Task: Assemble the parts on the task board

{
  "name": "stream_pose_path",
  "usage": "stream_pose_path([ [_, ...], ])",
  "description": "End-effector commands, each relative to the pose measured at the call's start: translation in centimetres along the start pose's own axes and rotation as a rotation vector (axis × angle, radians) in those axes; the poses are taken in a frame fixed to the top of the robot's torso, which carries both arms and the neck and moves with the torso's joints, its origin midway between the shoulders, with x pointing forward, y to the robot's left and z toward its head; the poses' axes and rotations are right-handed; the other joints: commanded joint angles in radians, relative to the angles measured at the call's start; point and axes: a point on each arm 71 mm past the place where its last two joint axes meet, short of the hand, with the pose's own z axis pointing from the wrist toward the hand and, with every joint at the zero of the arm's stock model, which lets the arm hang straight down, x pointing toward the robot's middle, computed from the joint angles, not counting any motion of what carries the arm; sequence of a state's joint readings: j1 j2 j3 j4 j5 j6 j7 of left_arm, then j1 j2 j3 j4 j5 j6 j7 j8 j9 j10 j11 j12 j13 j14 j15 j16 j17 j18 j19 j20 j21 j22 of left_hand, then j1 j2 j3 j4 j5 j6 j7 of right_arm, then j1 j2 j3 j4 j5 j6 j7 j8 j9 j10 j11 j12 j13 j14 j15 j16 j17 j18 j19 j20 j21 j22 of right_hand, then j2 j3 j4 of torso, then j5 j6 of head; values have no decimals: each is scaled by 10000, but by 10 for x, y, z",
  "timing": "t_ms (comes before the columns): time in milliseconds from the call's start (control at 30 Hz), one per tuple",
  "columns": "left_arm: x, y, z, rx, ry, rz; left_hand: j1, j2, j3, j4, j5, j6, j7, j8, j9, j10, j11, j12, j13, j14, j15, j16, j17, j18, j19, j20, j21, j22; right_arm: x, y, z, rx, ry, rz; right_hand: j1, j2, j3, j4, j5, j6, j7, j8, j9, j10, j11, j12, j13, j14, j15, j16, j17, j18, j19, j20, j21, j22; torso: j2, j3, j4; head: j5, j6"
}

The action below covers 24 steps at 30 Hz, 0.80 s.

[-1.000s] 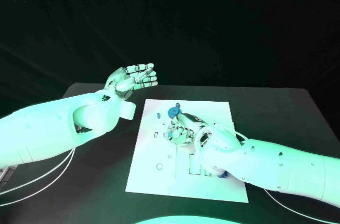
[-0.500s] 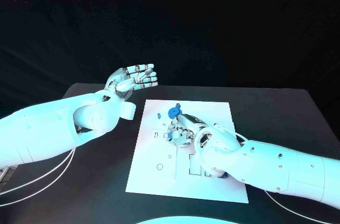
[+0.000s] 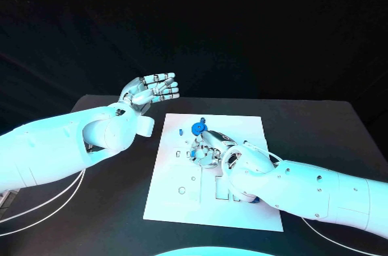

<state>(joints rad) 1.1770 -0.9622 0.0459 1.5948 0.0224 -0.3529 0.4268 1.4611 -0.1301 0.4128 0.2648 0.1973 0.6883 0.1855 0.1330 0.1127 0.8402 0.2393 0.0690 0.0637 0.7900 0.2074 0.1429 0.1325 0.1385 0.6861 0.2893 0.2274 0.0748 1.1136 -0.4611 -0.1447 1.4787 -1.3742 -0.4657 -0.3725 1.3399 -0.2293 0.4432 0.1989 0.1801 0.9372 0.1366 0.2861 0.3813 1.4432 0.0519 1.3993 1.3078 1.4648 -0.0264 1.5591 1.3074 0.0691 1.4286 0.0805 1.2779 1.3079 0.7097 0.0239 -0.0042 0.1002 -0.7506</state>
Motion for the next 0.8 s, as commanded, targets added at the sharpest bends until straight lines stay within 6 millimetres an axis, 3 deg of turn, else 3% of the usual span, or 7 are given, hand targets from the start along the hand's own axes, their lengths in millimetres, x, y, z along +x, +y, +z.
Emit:
stream_pose_path([
  [33, 2, -1, 0, 56, 155, -99, -101, -12, 52, -1, -58, 63, 999, 45, 12, 81, 0, -5, 4, 56, -9, 11, 14, 173, 79, 9, 64, -15, 0, 0, 0, -67, -25, -66, -62, -173, -115, 79, -126, -171, 46, -134, -57, -196, 48, -210, 751, 961, 115, -35, 2207, -11, -38, 63, -79, 561, -7, 0, -6, -18, 7],
  [200, 1, -1, 1, 54, 142, -93, -101, -12, 52, -1, -58, 63, 999, 45, 12, 81, 0, -5, 4, 56, -9, 11, 14, 173, 79, 9, 64, -15, 0, 1, -1, -97, -65, -35, -112, -279, -386, 212, -501, -356, 103, -252, -145, -368, 110, -419, 550, 957, 178, -39, 2197, 9, -72, 137, -177, 525, -1, 5, 3, -22, 6],
  [400, 0, -1, 1, 54, 120, -83, -101, -12, 52, -1, -58, 63, 999, 45, 12, 81, 0, -5, 4, 56, -9, 11, 14, 173, 79, 9, 64, -15, -1, 2, -2, -171, -255, 58, -153, -306, -888, 432, -424, -421, 115, -298, -195, -461, 130, -527, 436, 955, 200, -41, 2194, 24, -95, 170, -260, 500, -2, 1, -1, -27, 20],
  [633, 0, -1, 1, 49, 109, -78, -101, -12, 52, -1, -58, 63, 999, 45, 12, 81, 0, -5, 4, 56, -9, 11, 14, 173, 79, 9, 64, -15, -4, 3, -6, -399, -625, 209, 156, -129, -1858, 848, -567, -515, 134, -348, -269, -542, 151, -601, 336, 954, 218, -43, 2192, 42, -117, 189, -388, 472, 0, 7, 1, -37, 28],
  [800, -1, 1, 1, -107, 79, -15, -134, -26, 84, -3, -60, 39, 999, 44, 9, 84, 0, -8, 3, 57, -10, 10, 23, 174, 82, 9, 62, -20, -14, 0, -19, -864, -1087, 583, 277, -33, -2010, 879, -551, -564, 146, -375, -293, -603, 158, -677, 255, 944, 224, -60, 2150, 58, -145, 194, -469, 432, -32, -10, 13, -25, 9],
])
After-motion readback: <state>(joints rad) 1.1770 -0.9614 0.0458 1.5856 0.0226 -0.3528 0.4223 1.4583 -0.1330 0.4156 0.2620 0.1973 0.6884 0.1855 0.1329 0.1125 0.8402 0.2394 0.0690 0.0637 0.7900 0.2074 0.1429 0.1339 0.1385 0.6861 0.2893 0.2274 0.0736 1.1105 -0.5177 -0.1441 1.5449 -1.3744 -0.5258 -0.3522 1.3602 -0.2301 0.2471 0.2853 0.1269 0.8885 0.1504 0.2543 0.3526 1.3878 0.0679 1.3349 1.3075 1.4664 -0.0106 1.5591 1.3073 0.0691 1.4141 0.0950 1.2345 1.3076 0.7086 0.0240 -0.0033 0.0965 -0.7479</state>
